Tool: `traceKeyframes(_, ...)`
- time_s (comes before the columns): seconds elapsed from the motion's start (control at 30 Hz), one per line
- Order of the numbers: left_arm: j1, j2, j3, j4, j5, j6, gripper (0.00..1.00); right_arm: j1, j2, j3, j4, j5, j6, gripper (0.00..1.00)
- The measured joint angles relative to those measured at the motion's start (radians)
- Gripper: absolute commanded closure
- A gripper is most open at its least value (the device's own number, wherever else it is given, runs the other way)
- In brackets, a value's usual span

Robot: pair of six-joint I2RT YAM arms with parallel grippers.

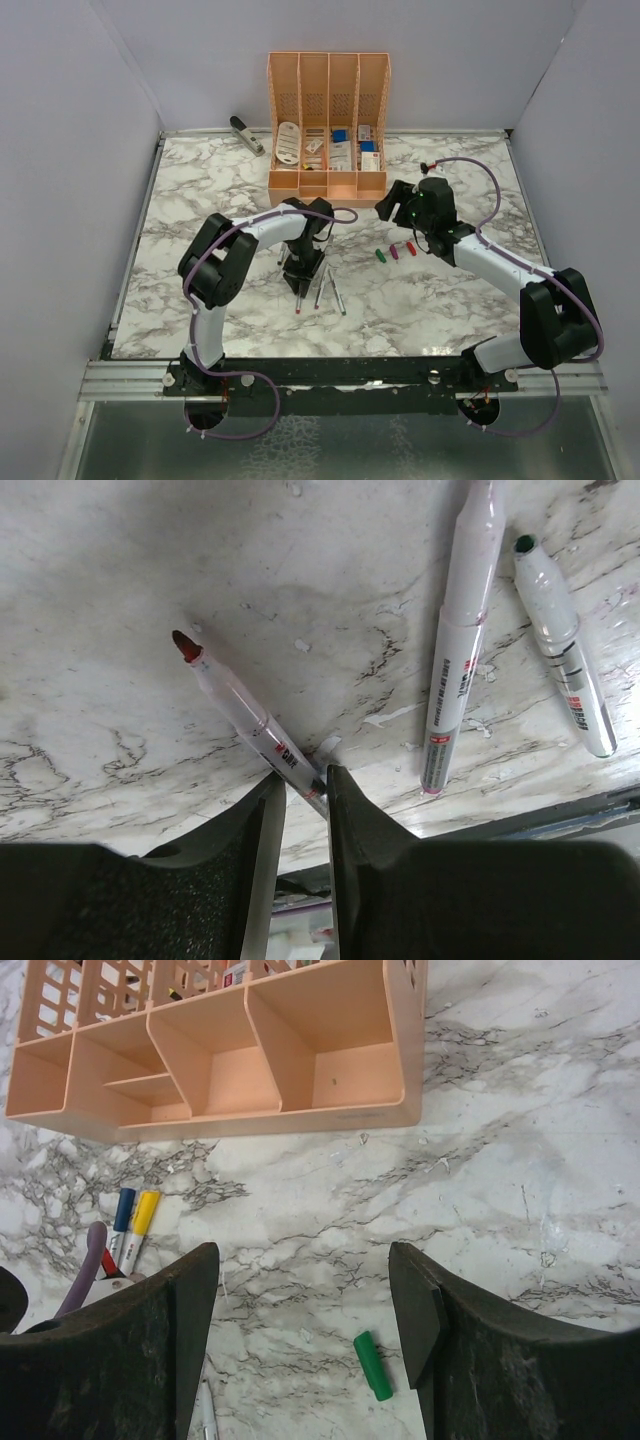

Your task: Insert the pens into the pen caps

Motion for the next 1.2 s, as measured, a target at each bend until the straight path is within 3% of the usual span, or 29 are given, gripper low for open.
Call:
traceKeyframes(0.2, 0.001, 0.004, 0.004, -0.006, -0.004, 0.004, 0.79, 0.0, 0.0, 0.0, -0.003, 0.0, 0.0, 0.31)
traceKeyframes(0.53, 0.0, -0.017, -0.018, 0.022, -0.007, -0.02, 0.68, 0.0, 0.021, 0.0, -0.002, -0.016, 0.008, 0.31)
traceKeyframes(1.2, -0.007, -0.017, -0.016, 0.026, -0.026, -0.031, 0.68, 0.0, 0.031, 0.002, 0.002, -0.046, 0.011, 0.32)
